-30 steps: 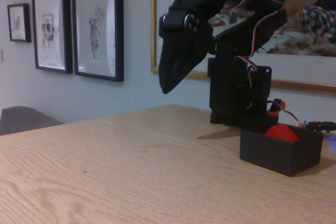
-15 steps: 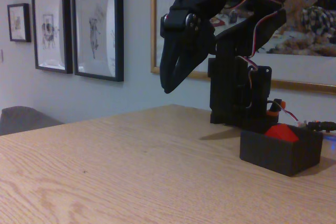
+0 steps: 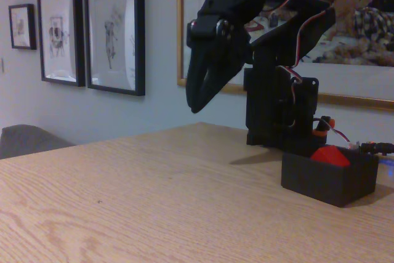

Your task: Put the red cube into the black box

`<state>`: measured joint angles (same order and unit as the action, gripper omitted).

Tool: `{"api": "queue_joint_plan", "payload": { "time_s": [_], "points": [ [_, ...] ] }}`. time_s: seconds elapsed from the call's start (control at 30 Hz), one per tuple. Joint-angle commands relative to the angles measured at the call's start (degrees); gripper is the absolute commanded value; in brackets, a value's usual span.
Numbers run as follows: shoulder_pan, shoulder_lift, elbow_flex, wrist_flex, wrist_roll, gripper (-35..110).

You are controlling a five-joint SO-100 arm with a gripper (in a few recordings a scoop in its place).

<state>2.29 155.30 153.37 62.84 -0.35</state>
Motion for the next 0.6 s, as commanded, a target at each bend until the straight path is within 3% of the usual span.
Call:
{"api": "queue_joint_plan", "payload": {
  "time_s": [0.0, 0.57],
  "points": [
    [0.2, 1.1, 0.0, 0.5, -0.8, 0],
    [0.9, -0.4, -1.1, 0.7, -0.9, -1]
  ]
}}
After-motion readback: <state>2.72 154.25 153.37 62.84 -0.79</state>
